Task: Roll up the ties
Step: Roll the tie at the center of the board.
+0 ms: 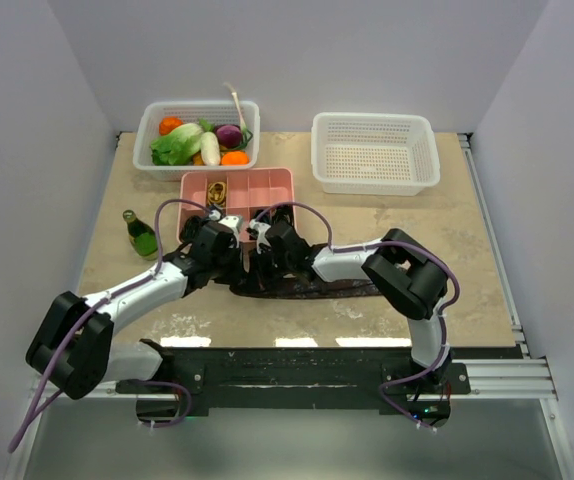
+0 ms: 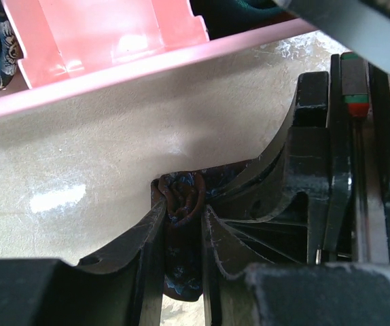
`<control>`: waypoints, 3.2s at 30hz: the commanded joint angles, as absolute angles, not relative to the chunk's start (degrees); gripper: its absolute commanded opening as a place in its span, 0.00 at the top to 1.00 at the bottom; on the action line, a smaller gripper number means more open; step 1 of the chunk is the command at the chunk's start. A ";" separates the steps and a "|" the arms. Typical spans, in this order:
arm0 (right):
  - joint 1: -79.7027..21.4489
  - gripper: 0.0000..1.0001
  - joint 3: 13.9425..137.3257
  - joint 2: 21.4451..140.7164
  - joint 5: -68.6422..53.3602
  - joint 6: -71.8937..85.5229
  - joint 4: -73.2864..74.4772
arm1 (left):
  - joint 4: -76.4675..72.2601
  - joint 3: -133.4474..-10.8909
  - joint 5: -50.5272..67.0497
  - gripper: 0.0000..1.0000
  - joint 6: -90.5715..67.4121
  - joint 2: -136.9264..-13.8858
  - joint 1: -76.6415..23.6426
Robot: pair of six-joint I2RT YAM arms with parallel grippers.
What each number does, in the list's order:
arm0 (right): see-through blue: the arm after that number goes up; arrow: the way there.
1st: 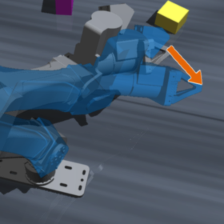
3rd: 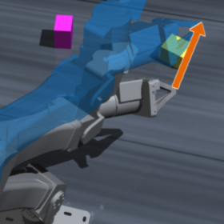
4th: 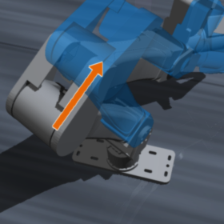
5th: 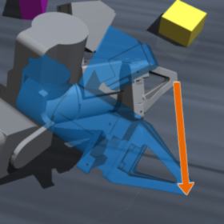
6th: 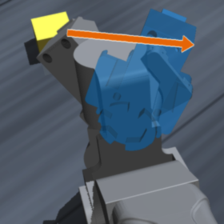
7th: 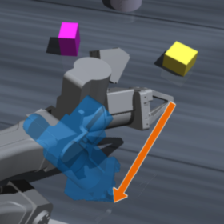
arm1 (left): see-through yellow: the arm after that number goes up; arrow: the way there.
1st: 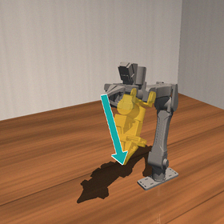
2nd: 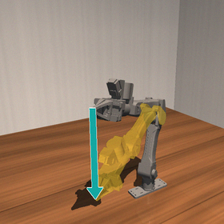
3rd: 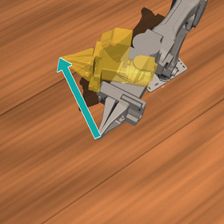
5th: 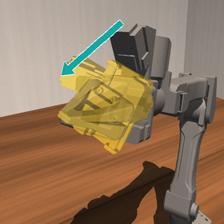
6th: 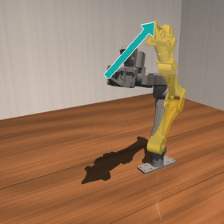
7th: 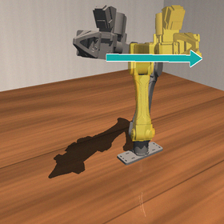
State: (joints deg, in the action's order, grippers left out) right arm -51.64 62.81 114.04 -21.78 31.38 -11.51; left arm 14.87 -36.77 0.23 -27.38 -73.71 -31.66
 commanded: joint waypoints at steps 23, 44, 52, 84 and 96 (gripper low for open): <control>-48.17 1.00 55.55 101.52 -20.93 32.17 -13.20 | 29.53 -47.63 -10.98 1.00 -27.33 -77.70 -36.56; -39.81 1.00 50.71 95.89 -13.36 27.33 -4.74 | 35.68 -55.36 -19.07 1.00 -34.36 -89.64 -49.48; -39.64 1.00 50.36 96.50 -13.36 27.42 -5.10 | 38.49 -60.63 -20.65 0.70 -38.23 -97.46 -54.40; -39.81 1.00 51.33 93.96 -16.43 25.84 -5.62 | 44.65 -60.12 -31.02 0.38 -47.19 -85.00 -58.71; -47.54 1.00 59.93 92.37 -16.44 25.14 -6.15 | 31.74 -47.39 -16.90 0.15 -42.29 -59.69 -43.17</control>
State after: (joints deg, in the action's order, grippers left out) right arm -44.36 54.68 93.03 -15.62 26.35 -4.01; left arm 38.09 -52.29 -25.02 -44.99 -64.42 -50.46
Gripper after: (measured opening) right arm 0.006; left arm 0.836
